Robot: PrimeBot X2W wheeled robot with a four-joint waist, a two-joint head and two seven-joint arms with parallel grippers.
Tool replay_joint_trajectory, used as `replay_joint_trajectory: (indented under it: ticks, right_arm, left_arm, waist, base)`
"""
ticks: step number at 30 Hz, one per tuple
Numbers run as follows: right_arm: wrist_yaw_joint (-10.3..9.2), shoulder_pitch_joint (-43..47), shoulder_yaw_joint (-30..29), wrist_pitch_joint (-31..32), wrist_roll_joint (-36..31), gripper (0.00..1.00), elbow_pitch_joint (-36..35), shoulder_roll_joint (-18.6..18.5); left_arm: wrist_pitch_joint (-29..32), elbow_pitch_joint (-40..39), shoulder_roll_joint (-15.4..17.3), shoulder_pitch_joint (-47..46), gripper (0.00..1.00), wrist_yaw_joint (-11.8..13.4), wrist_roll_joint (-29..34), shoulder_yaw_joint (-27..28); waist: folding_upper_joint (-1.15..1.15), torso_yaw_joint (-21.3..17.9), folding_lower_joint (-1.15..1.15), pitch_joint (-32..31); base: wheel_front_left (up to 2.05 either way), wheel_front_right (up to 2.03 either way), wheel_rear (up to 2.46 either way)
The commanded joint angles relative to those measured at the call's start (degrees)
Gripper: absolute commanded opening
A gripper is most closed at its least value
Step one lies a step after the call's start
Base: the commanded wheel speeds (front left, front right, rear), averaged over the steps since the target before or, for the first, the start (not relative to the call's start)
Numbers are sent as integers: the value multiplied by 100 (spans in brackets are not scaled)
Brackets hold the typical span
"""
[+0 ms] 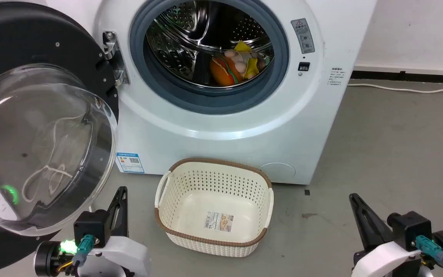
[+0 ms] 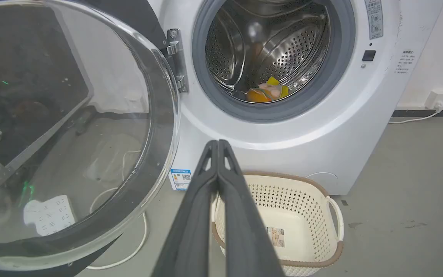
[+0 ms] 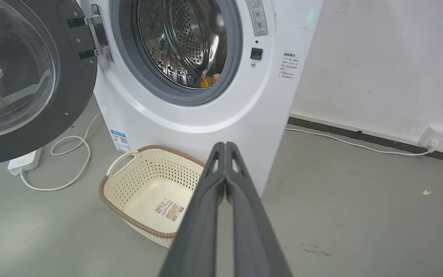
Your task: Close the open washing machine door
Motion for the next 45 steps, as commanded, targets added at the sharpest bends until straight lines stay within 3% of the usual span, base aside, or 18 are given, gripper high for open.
replay_joint_trajectory:
  ticks: [1,34,35,45]
  right_arm:
    - [5,-80,1,3,-42,0,-29,24]
    - [5,-80,1,3,-42,0,-29,24]
    - [0,0,-1,0,0,100,0,0]
    - [0,10,-61,-88,86,100,-1,0]
  left_arm:
    - [1,-21,-3,79,0,-25,14,14]
    - [1,-21,-3,79,0,-25,14,14]
    - [0,0,0,0,100,0,0,0]
    - [-88,-8,0,-19,100,0,-40,-55]
  waist:
    - [0,0,0,0]
    - [0,0,0,0]
    - [0,0,0,0]
    - [0,8,0,6]
  base:
    - [0,0,0]
    - [0,0,0]
    - [0,0,0]
    - [0,0,0]
